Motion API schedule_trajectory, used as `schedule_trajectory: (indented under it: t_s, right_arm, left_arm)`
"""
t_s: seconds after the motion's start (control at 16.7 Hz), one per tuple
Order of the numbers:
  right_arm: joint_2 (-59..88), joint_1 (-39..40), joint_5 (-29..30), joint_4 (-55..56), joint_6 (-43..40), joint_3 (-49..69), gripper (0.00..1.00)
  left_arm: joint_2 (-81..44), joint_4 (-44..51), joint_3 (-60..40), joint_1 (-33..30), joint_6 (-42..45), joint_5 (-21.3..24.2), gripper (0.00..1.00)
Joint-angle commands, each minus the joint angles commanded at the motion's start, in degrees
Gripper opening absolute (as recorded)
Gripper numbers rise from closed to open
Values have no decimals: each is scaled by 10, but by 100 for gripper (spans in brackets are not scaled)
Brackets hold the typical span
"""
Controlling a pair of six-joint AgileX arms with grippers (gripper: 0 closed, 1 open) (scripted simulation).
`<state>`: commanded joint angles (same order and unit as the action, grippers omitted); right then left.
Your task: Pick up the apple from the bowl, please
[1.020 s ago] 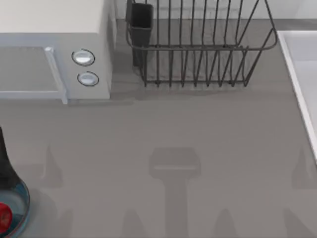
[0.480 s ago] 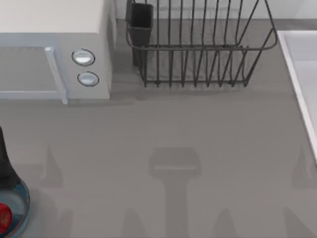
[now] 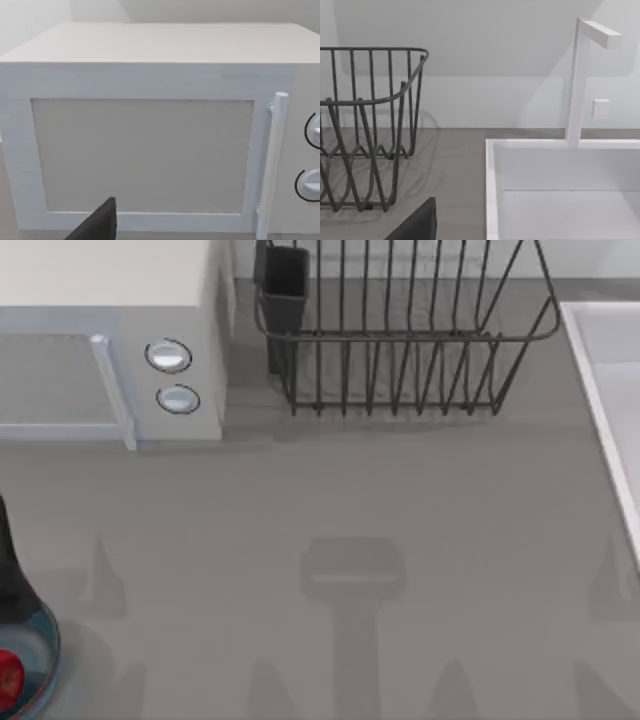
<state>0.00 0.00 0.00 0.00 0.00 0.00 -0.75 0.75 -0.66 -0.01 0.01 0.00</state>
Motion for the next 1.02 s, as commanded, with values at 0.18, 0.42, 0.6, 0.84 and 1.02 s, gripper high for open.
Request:
schedule_trajectory:
  t_s: [0.18,0.42,0.6,0.84,1.02]
  right_arm:
    - [0,0,0,0,0,0,100]
    - [0,0,0,0,0,0,100]
    - [0,0,0,0,0,0,100]
    - [0,0,0,0,0,0,100]
    - [0,0,0,0,0,0,100]
  left_arm:
    - [-56,56,-45,0,1,0,100]
    - [-213,201,-149,-1,2,0,100]
    - [-366,332,-239,-2,3,0,100]
    - [-558,493,-351,-3,4,0,100]
    - [-658,582,-415,-3,5,0,100]
